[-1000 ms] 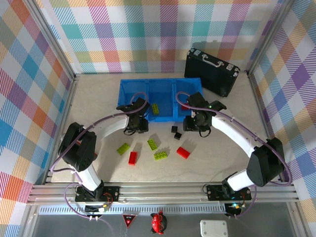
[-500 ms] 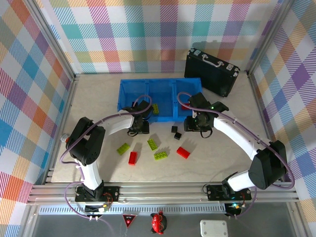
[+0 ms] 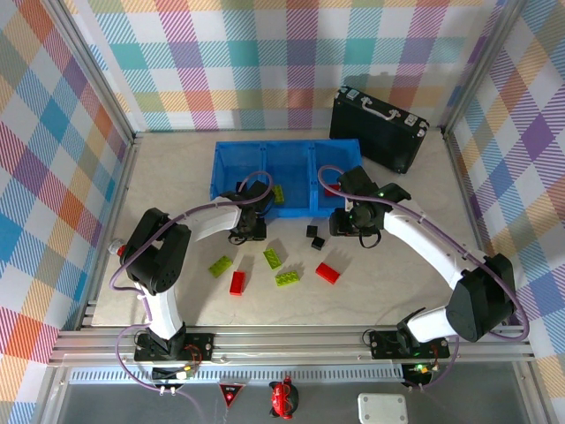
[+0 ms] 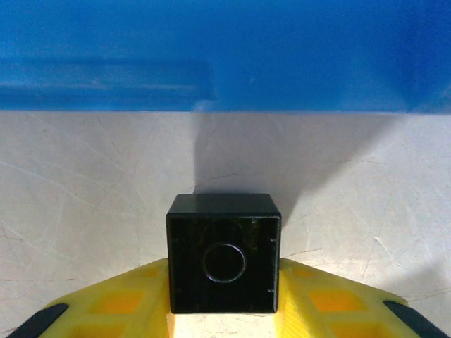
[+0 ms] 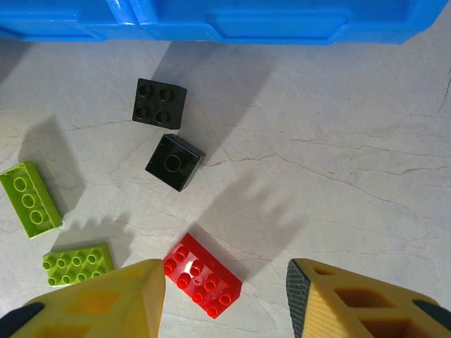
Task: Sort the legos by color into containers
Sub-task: Pick up the lego from the center of the table.
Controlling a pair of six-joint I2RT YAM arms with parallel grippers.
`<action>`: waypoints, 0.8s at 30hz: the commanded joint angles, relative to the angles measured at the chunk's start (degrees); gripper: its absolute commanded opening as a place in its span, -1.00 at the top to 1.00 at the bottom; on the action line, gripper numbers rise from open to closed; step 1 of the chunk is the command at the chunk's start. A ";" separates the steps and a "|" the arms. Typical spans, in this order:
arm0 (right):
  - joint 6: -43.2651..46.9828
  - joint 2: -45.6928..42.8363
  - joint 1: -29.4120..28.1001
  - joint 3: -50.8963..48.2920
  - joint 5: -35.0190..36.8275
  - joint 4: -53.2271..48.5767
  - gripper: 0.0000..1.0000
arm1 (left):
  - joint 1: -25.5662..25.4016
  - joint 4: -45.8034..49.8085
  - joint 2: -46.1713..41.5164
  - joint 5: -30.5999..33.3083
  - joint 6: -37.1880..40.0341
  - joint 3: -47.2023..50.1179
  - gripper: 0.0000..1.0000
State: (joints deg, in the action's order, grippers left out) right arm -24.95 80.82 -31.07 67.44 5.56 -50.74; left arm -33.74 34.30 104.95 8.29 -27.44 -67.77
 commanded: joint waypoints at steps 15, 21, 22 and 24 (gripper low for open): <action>0.43 -2.24 0.36 -0.45 -0.01 -0.50 0.00 | -0.72 2.79 -4.59 2.11 0.27 -1.22 0.31; 0.35 -2.32 0.40 -0.03 -0.01 -0.76 0.00 | -0.52 5.36 -7.78 3.42 1.14 -2.49 0.31; 0.35 -2.33 0.40 -0.02 -0.02 -0.85 0.00 | -0.47 5.86 -8.14 3.65 1.31 -2.82 0.31; 0.34 -2.42 0.40 0.10 -0.01 -1.02 0.00 | -0.40 6.75 -8.91 4.46 1.63 -3.47 0.31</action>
State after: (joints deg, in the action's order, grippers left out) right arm -24.95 80.03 -31.07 67.44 5.58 -50.83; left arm -33.74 37.76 98.15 10.72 -27.14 -69.36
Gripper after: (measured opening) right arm 0.502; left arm 0.347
